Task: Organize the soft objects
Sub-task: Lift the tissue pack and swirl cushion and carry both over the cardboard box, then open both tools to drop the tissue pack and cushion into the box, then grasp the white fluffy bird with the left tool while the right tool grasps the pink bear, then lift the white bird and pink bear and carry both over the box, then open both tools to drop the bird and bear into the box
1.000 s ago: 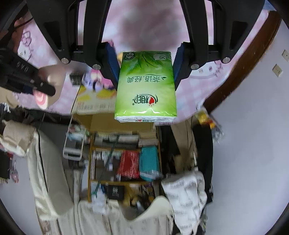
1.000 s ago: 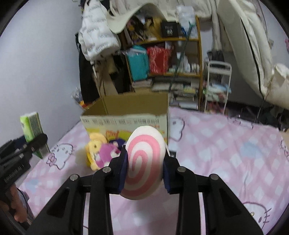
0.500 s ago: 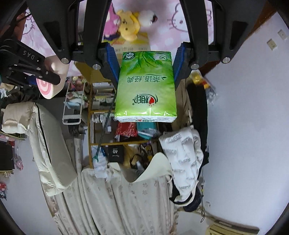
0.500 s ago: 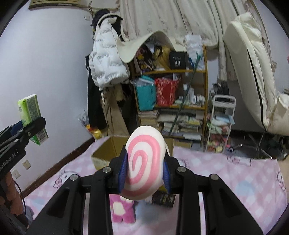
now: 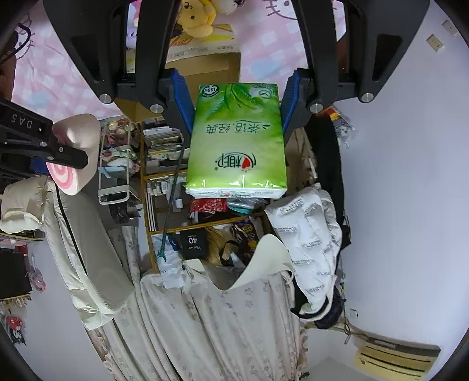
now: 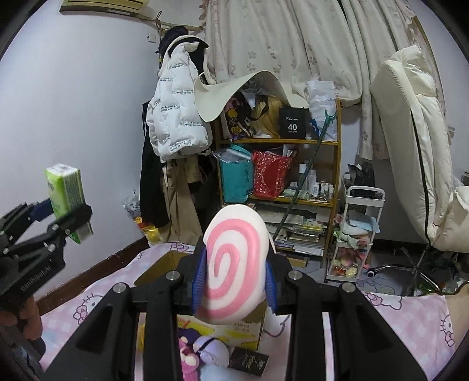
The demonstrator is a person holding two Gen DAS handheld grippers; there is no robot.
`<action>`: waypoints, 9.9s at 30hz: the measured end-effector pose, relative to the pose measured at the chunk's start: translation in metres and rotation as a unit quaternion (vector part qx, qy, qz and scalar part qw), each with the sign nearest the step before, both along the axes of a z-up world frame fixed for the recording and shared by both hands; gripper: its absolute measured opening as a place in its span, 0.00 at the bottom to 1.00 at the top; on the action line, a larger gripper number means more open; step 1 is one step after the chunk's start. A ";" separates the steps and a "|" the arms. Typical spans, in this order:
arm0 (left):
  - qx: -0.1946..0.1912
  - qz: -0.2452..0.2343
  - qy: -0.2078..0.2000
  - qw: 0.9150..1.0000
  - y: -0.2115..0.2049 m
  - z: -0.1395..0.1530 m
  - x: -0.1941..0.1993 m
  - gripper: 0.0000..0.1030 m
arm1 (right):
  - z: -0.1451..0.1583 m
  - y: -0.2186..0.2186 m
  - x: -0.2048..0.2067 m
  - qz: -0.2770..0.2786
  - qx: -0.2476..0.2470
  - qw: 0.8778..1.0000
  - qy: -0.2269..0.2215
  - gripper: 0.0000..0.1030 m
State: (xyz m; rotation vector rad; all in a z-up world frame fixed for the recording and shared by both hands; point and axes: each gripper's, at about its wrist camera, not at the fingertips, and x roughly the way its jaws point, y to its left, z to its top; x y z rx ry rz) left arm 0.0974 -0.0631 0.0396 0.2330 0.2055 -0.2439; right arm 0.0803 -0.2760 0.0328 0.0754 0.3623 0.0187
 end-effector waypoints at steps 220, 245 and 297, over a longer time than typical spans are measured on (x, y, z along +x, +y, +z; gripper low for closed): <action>-0.004 -0.009 0.313 0.950 0.056 -0.174 0.023 0.42 | -0.176 0.067 -0.026 0.029 0.039 0.969 0.242 0.49; -0.025 0.021 0.112 0.993 0.050 -0.036 -0.031 0.43 | -0.060 0.010 -0.050 -0.015 0.042 0.997 0.055 0.49; 0.012 -0.012 0.171 0.985 -0.029 -0.119 0.112 0.44 | -0.115 0.002 0.088 0.026 0.055 0.992 0.107 0.50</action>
